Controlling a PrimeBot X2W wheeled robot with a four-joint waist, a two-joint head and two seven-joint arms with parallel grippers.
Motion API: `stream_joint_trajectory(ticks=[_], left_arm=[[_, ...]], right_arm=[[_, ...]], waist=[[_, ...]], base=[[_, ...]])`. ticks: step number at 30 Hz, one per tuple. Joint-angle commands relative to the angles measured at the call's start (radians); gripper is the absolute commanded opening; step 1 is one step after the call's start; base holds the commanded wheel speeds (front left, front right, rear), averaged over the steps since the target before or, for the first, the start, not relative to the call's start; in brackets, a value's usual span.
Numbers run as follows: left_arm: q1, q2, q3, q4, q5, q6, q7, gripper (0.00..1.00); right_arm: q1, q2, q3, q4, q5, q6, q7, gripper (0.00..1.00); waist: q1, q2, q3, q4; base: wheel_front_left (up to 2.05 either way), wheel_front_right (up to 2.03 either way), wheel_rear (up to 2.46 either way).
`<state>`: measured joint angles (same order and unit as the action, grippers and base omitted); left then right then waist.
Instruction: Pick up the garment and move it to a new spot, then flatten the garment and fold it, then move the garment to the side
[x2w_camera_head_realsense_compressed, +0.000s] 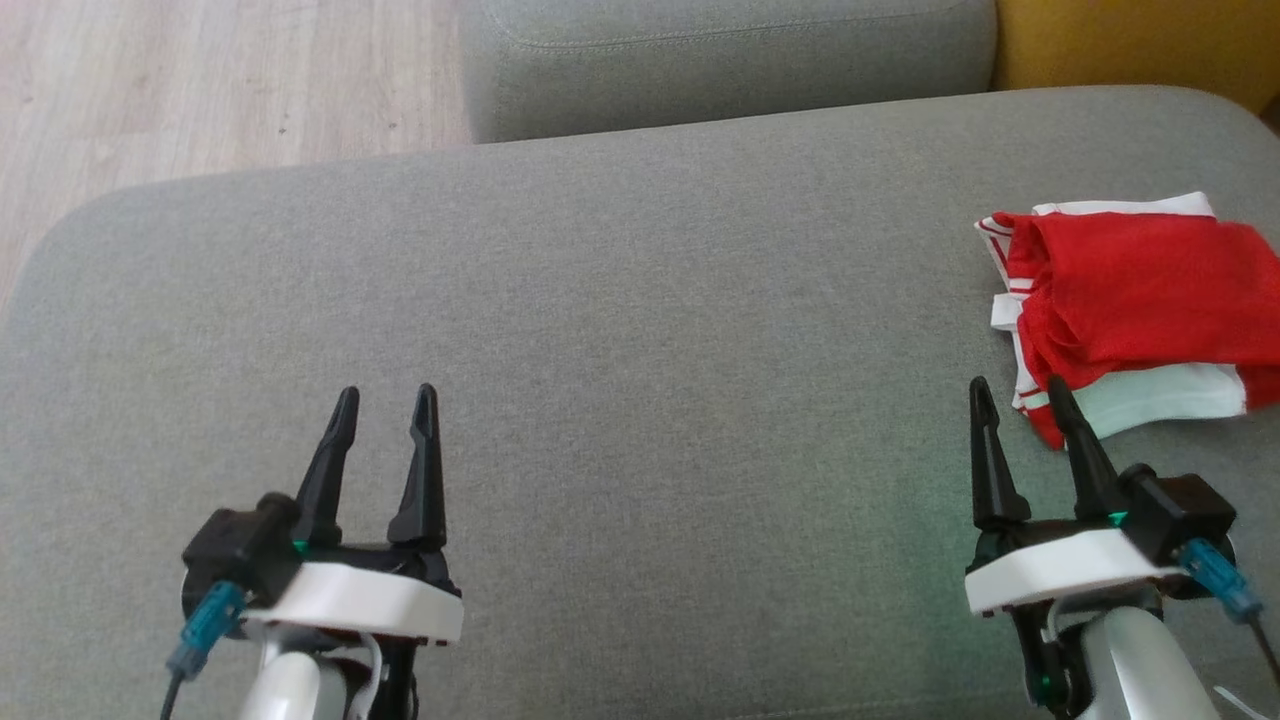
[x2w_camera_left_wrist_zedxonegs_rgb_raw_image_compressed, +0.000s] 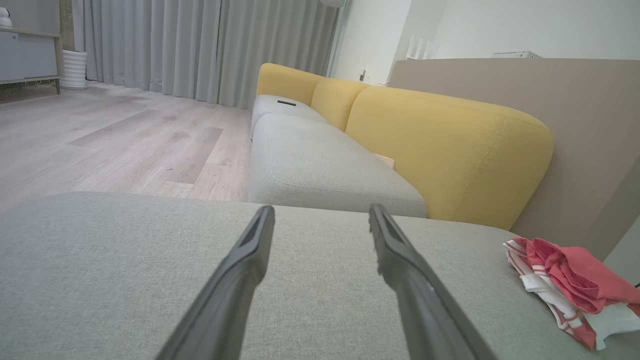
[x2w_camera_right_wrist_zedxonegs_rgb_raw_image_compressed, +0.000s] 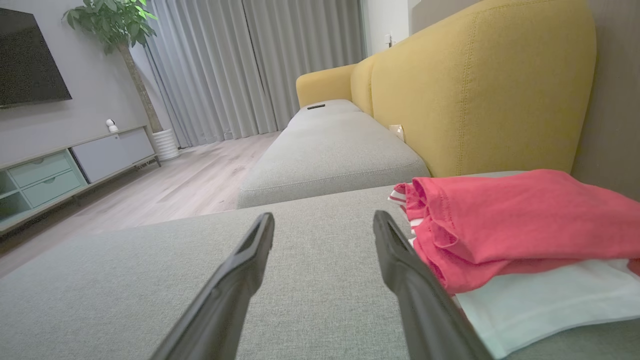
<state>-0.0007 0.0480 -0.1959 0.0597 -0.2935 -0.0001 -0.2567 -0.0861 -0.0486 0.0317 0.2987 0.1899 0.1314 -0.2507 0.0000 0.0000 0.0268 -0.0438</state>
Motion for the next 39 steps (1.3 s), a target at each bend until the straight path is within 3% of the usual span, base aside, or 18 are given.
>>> stream_joint_trajectory(ticks=[1, 7, 8, 11, 39], left_arm=[[-0.024, 0.002, 0.04, -0.04, -0.005, -0.003, -0.005, 1.0], [-0.021, 0.002, 0.054, -0.031, -0.018, 0.019, -0.005, 1.0], [0.0, 0.0, 0.016, 0.007, -0.018, 0.017, 0.0, 0.0], [0.019, -0.001, 0.013, 0.056, -0.021, 0.017, 0.001, 0.0], [-0.01, 0.016, 0.059, 0.088, -0.34, -0.017, 0.069, 0.0]], right_arm=[[-0.04, -0.002, 0.028, -0.032, 0.006, -0.001, -0.011, 1.0], [-0.041, -0.002, 0.028, -0.032, 0.009, -0.001, -0.011, 1.0], [-0.001, 0.0, 0.0, 0.005, 0.004, 0.0, 0.0, 0.0], [0.02, 0.002, 0.0, 0.049, 0.005, 0.0, 0.002, 0.0], [0.011, -0.002, -0.029, 0.025, 0.338, 0.0, 0.082, 0.0]], waist=[[0.0, 0.0, 0.001, -0.001], [0.0, 0.0, 0.001, -0.005], [0.0, 0.0, 0.001, -0.005], [0.0, 0.0, 0.001, -0.005], [0.0, 0.0, -0.005, 0.006]], base=[[0.0, 0.0, 0.0], [0.0, 0.0, 0.0], [0.0, 0.0, 0.0], [0.0, 0.0, 0.0], [0.0, 0.0, 0.0]])
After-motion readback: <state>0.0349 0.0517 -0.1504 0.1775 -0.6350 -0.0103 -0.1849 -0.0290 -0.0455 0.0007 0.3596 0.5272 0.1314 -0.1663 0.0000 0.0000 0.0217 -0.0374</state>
